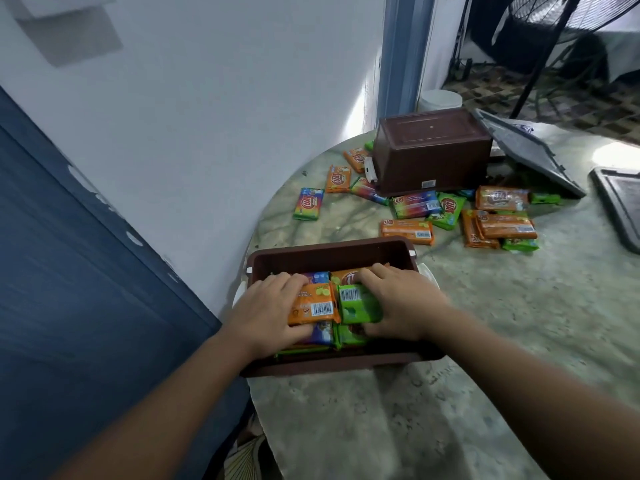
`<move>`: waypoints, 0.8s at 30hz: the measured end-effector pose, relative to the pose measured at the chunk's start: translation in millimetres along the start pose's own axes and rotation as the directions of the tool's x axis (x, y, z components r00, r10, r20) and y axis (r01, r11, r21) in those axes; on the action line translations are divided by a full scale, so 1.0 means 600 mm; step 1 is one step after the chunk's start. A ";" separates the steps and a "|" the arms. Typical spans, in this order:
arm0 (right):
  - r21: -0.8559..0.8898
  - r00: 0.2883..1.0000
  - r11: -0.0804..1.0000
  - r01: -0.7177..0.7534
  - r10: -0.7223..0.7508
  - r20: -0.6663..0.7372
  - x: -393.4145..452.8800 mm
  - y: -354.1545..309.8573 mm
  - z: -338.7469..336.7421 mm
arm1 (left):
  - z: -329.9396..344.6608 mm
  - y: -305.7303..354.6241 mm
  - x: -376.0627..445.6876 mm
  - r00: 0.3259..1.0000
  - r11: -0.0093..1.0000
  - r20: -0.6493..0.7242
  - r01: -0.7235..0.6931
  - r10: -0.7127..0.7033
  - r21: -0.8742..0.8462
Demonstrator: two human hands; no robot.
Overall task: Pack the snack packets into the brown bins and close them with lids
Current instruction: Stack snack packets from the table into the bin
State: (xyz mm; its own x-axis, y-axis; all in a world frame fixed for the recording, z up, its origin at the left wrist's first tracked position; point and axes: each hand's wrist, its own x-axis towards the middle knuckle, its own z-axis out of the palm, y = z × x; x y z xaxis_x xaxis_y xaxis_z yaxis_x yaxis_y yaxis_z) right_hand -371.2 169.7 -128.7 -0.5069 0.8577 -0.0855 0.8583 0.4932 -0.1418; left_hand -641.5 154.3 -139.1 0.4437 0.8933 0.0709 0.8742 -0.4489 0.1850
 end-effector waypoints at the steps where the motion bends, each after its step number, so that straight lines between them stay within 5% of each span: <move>1: -0.013 1.000 1.000 0.002 -0.002 0.003 0.002 0.000 0.003 | 0.002 -0.001 0.000 1.000 1.000 0.003 -0.009 0.009 0.012; 18: -0.056 1.000 0.998 0.000 0.001 0.012 0.001 -0.003 0.012 | 0.016 -0.007 0.001 0.984 0.993 -0.134 -0.114 0.118 0.038; 24: -0.073 1.000 0.997 -0.008 0.010 0.028 0.002 -0.005 0.010 | -0.003 0.006 -0.009 0.995 0.987 -0.056 0.074 -0.083 -0.143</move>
State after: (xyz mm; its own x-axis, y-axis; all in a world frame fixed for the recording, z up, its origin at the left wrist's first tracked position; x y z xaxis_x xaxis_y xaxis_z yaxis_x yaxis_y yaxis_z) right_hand -374.9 168.2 -134.0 -0.5002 0.8583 -0.1146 0.8659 0.4955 -0.0684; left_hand -641.2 148.3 -137.2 0.3583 0.9271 0.1102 0.8675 -0.3742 0.3276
